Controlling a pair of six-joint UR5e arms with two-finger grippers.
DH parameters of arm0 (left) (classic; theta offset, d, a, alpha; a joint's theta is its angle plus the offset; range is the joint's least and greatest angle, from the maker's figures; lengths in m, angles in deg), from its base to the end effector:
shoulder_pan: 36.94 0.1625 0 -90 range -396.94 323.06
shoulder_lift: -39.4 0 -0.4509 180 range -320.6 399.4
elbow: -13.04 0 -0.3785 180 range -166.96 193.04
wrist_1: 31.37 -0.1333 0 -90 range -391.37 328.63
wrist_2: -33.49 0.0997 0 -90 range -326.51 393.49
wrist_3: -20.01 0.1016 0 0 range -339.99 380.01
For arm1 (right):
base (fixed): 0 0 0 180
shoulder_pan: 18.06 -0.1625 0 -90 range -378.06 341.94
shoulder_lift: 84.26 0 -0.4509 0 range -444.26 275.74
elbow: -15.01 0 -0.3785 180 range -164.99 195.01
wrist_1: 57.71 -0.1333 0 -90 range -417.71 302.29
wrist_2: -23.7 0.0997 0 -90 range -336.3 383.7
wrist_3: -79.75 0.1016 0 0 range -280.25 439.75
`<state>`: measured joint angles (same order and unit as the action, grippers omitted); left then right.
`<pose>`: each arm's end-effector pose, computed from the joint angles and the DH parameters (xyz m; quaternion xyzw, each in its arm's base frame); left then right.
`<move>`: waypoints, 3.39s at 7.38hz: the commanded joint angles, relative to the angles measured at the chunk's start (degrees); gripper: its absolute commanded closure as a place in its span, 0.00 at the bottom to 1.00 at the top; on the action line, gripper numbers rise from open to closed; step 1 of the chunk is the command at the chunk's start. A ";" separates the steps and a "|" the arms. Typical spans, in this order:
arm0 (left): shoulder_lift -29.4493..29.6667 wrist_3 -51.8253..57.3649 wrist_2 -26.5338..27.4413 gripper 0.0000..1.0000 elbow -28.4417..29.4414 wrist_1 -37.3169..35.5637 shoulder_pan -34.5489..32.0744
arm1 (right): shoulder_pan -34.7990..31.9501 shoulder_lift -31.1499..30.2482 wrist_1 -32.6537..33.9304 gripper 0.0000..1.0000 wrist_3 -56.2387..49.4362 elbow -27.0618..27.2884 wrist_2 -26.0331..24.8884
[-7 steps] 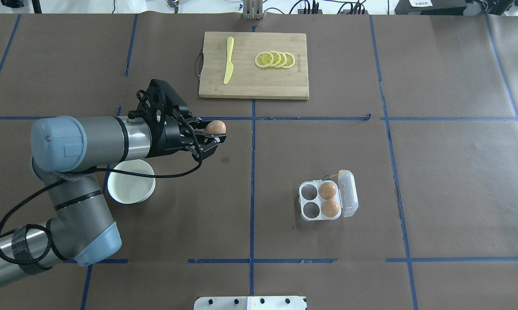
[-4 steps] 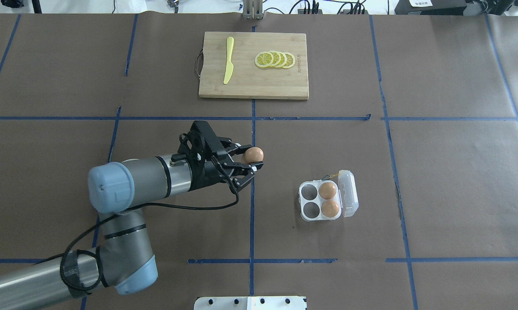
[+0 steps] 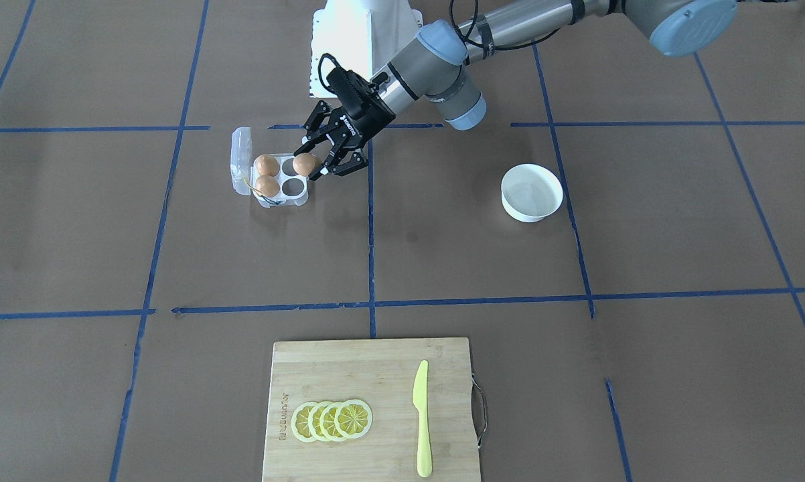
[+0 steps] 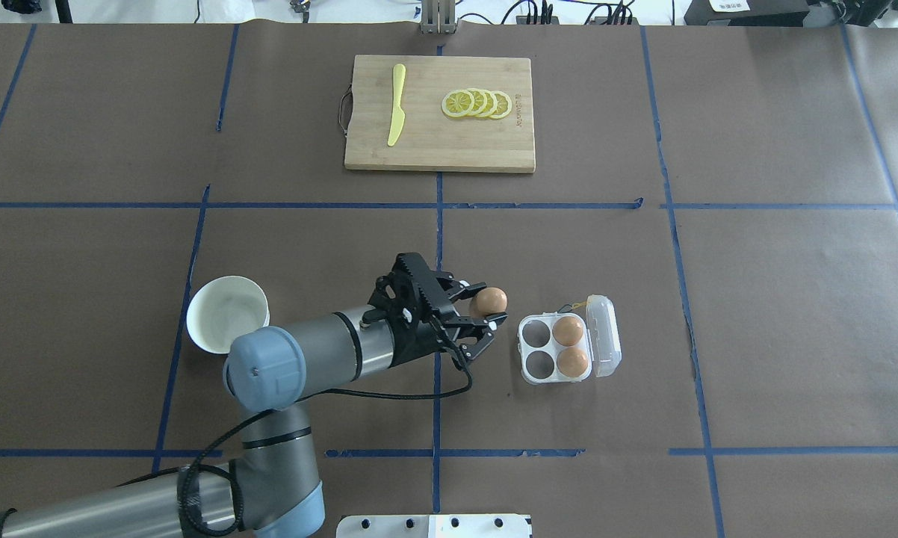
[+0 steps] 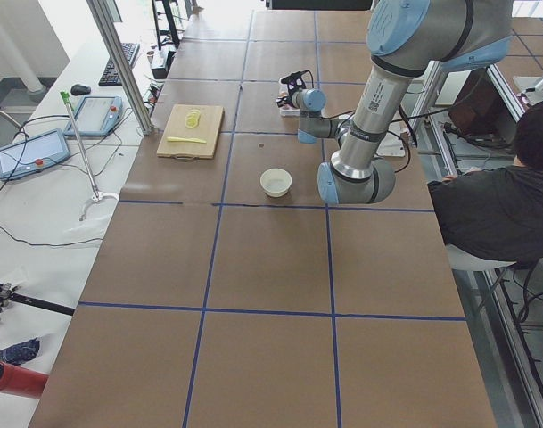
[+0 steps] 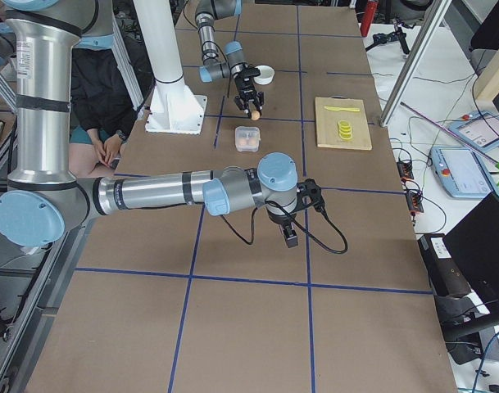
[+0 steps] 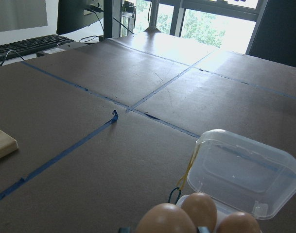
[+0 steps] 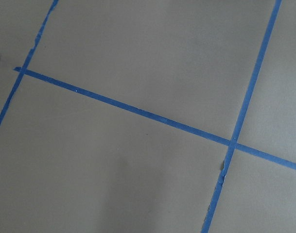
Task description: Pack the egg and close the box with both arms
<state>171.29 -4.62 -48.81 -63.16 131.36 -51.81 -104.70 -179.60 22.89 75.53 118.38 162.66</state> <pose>0.6535 -0.3255 0.2031 0.5282 0.5604 0.2244 0.5972 0.0303 -0.4505 0.5924 0.1410 -0.4085 -0.1221 0.8935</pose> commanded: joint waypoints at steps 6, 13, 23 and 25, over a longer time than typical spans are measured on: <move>3.46 0.02 1.53 0.81 4.58 0.04 3.52 | -0.10 -0.02 0.00 0.00 0.00 -0.01 -0.09; 3.55 0.02 1.53 0.26 4.14 0.04 3.61 | -0.01 0.07 0.00 0.00 0.09 0.07 0.00; -7.77 -11.23 -18.39 0.01 -31.50 -59.20 -16.20 | -0.10 -0.28 0.00 0.00 0.00 -0.10 -0.18; -10.05 -9.75 -27.45 0.00 -34.70 -70.33 -30.16 | -0.10 -0.37 0.09 0.00 0.00 -0.01 -0.53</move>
<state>163.08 -15.20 -71.03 -95.31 67.66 -73.64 -104.80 -179.93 22.96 75.53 118.29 162.33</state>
